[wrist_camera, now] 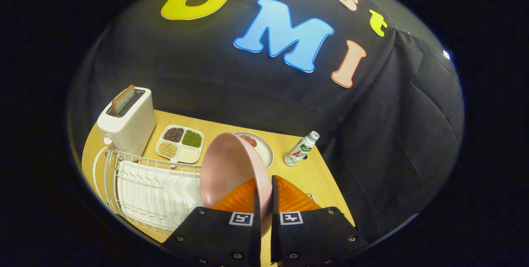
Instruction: Take the plate from the dish rack, then take the spoon from the basket and place it into the plate.
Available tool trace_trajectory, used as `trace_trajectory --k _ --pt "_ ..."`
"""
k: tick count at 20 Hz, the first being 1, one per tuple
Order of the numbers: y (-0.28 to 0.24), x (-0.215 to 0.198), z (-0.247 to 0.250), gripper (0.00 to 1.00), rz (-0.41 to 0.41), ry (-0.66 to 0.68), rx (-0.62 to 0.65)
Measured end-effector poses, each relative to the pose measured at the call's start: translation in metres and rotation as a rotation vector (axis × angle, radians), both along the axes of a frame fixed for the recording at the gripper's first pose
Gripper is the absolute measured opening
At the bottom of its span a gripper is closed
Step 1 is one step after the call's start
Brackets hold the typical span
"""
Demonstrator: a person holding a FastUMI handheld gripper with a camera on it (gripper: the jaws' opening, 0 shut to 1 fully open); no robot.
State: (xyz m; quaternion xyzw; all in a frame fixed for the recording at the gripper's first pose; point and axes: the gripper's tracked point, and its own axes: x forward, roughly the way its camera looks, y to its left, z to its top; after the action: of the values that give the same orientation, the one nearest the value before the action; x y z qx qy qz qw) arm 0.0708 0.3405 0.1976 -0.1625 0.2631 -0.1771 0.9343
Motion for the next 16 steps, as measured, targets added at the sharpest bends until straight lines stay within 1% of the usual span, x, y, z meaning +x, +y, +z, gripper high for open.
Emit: trace_trajectory --k 4,9,12,16 --pt "-0.024 -0.018 0.014 0.09 -0.008 -0.025 0.055" --pt "-0.064 -0.044 0.027 0.09 -0.043 -0.053 0.076" --pt "-0.084 -0.059 0.026 0.09 -0.047 -0.046 0.071" --pt "-0.106 -0.080 0.018 0.09 -0.047 -0.039 0.118"
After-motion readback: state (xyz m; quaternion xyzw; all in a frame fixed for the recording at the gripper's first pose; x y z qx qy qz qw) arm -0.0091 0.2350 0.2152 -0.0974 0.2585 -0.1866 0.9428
